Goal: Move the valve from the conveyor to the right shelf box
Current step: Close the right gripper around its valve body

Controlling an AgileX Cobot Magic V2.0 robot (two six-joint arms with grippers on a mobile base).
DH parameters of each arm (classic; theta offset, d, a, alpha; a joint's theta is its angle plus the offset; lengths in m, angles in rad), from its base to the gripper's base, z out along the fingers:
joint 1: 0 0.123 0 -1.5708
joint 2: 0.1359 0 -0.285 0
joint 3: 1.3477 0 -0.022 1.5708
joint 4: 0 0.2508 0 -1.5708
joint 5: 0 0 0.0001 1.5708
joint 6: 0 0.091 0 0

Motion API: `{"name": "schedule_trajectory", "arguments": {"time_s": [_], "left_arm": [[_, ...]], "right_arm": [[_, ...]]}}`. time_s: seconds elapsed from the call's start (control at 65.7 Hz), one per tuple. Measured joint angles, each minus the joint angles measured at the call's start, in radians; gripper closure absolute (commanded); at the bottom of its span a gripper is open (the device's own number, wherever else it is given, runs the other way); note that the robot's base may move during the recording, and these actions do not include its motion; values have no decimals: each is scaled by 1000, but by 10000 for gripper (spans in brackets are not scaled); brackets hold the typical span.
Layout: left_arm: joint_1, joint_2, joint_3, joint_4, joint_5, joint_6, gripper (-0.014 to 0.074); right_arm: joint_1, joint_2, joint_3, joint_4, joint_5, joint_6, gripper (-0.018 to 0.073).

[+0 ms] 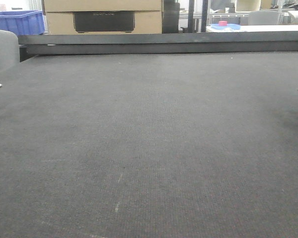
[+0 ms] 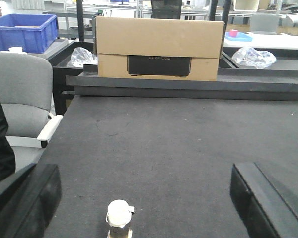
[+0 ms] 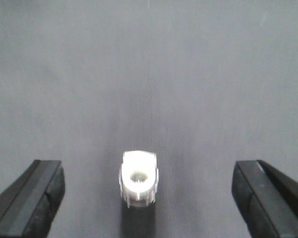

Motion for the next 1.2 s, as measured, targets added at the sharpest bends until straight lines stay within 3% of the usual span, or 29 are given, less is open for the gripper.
{"name": "schedule_trajectory", "arguments": {"time_s": [0.168,0.305,0.792,1.051,1.112,1.203], "left_arm": [[-4,0,0,2,2,0,-4],[-4,0,0,4,3,0,-4],[-4,1,0,4,5,0,-4],[-4,1,-1,4,5,0,-4],[-4,1,-1,4,5,0,-4],[-4,1,-1,4,5,0,-4]], "right_arm": [[0,191,-122,0,194,-35,-10],[0,319,-149,0,238,-44,-10],[0,626,-151,10,166,-48,-10],[0,677,-151,10,127,-50,-7],[0,677,-151,10,125,-52,25],[0,677,-151,12,127,-59,159]]}}
